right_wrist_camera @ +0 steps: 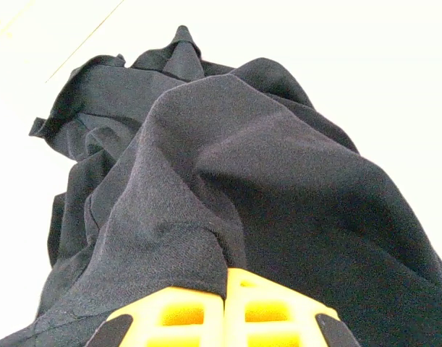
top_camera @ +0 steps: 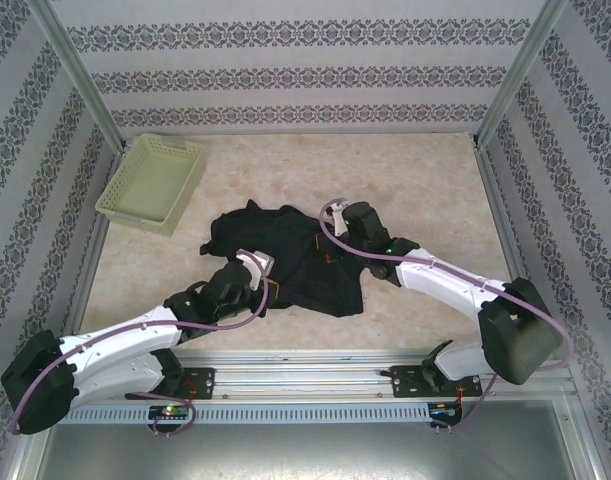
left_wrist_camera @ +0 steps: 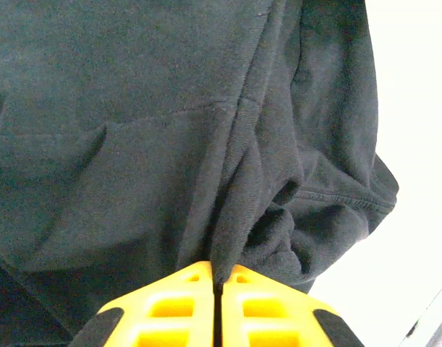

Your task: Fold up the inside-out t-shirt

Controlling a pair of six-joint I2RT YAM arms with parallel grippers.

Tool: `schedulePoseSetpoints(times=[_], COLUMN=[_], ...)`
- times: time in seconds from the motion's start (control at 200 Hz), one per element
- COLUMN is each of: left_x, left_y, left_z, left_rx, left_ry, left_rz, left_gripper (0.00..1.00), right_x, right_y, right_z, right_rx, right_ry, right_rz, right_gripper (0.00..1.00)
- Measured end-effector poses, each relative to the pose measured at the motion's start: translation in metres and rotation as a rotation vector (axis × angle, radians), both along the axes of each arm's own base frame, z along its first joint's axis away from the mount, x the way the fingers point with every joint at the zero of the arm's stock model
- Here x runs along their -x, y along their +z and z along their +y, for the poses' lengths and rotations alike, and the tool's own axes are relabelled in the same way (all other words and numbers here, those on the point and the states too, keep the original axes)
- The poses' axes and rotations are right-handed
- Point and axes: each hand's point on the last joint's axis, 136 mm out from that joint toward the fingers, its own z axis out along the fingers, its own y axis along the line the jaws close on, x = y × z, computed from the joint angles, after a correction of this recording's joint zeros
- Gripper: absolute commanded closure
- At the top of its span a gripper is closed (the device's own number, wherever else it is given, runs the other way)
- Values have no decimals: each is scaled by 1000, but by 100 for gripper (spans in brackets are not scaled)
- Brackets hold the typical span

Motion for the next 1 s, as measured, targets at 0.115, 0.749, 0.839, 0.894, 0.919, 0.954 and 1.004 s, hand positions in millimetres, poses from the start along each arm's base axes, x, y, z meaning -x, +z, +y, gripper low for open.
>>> schedulePoseSetpoints(times=[0.115, 0.749, 0.839, 0.894, 0.919, 0.954, 1.004], left_x=[2, -35, -36, -36, -36, -36, -35], left_y=[-7, -12, -25, -27, -27, -25, -21], left_z=[3, -18, -19, -20, -20, -22, -26], left_rx=[-20, -176, -205, -204, -204, -194, -169], left_ry=[2, 49, 50, 50, 47, 44, 31], left_rz=[23, 66, 94, 102, 101, 104, 103], left_gripper=[69, 67, 84, 91, 94, 97, 98], right_x=[2, 38, 38, 36, 34, 29, 16], right_y=[-4, 42, 43, 41, 40, 38, 33], right_z=[-1, 34, 34, 34, 33, 32, 27], right_rx=[-17, -140, -139, -133, -130, -123, -112], right_ry=[0, 136, 135, 130, 125, 113, 79], right_rz=[27, -25, -25, -19, -16, -10, 4], right_gripper=[100, 100, 100, 100, 100, 100, 100])
